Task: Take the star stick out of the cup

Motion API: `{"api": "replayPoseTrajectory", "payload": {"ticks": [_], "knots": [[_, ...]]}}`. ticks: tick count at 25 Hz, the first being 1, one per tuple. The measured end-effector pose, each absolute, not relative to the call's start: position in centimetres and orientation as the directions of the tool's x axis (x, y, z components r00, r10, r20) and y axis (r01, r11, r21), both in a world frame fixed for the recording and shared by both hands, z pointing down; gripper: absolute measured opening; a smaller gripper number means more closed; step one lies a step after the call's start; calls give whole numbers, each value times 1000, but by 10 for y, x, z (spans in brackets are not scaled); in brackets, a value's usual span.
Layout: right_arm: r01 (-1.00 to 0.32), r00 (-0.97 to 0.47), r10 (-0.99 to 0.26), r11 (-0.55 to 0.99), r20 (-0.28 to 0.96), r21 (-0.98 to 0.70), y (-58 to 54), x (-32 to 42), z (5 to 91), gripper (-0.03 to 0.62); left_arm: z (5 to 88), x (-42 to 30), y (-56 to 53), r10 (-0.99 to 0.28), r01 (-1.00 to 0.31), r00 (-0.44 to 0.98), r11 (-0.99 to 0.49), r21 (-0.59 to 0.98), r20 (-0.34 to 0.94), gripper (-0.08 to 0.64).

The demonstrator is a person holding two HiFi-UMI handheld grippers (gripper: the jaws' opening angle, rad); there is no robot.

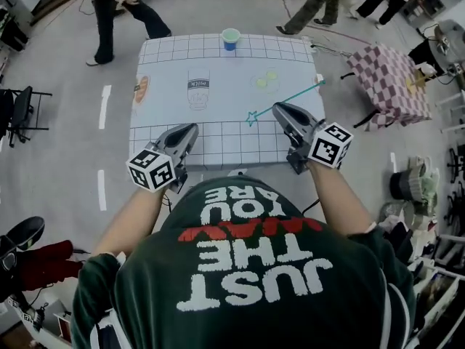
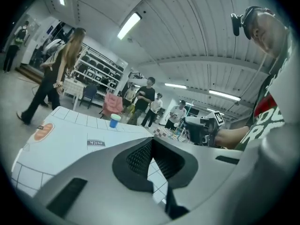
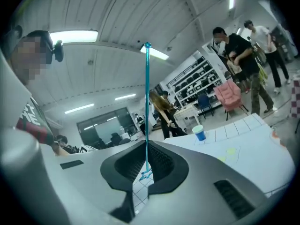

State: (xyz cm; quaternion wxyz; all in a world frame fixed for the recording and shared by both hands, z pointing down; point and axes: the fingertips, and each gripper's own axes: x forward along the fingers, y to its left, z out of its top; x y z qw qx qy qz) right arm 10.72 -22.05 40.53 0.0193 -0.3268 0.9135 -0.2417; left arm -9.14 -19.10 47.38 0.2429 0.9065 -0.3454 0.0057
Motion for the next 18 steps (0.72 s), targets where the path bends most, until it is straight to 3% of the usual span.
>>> {"api": "replayPoseTrajectory", "payload": {"ticks": [10, 18], "knots": [[-544, -788, -582, 504, 202, -671, -210, 91, 531, 43, 562, -107, -189, -601, -661, 742, -579, 477, 298, 0], [-506, -787, -581, 416, 207, -755, -210, 110, 578, 43, 593, -88, -177, -572, -654, 750, -565, 502, 333, 0]]}}
